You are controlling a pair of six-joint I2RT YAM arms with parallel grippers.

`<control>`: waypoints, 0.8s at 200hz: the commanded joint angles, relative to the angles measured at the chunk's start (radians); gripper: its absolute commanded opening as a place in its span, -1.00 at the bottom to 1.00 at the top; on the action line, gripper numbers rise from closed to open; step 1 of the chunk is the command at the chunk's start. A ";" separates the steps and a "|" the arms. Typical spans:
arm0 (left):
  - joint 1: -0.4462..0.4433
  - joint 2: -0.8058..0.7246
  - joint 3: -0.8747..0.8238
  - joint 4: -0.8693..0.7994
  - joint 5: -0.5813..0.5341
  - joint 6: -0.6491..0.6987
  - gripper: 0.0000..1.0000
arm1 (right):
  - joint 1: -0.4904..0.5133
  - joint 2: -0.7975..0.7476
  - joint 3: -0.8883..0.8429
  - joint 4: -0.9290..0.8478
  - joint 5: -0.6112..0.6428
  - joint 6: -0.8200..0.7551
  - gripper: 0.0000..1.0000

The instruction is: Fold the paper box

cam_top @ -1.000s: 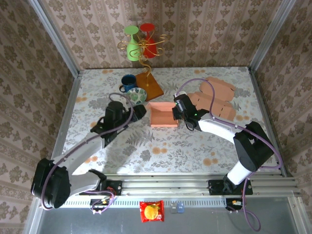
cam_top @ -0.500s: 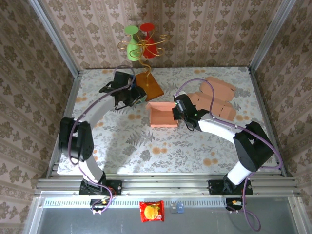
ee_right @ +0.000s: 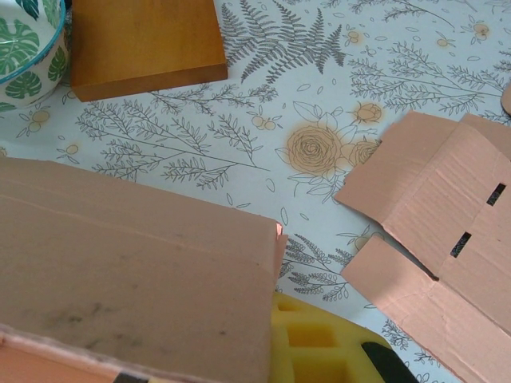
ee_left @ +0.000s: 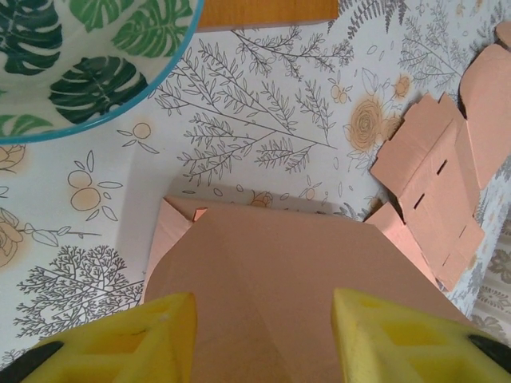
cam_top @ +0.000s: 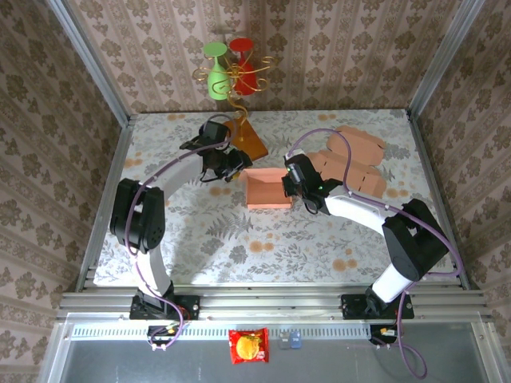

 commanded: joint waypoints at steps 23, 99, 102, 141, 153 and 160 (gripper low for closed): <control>-0.038 -0.018 -0.041 0.051 0.027 -0.041 -0.07 | 0.004 -0.013 -0.003 0.017 -0.008 0.002 -1.00; -0.055 -0.044 -0.037 0.062 0.047 -0.093 -0.06 | -0.001 0.028 0.140 -0.137 -0.040 0.032 -1.00; -0.054 -0.046 -0.037 0.061 0.047 -0.093 -0.06 | -0.002 0.030 0.144 -0.143 -0.041 0.035 -1.00; -0.056 -0.078 -0.080 0.099 0.056 -0.140 -0.06 | -0.017 0.036 0.167 -0.187 -0.055 0.078 -1.00; -0.056 -0.090 -0.090 0.106 0.057 -0.149 -0.06 | -0.021 0.039 0.175 -0.205 -0.059 0.090 -1.00; -0.055 -0.097 -0.091 0.099 0.052 -0.145 -0.04 | -0.023 0.034 0.175 -0.208 -0.060 0.094 -1.00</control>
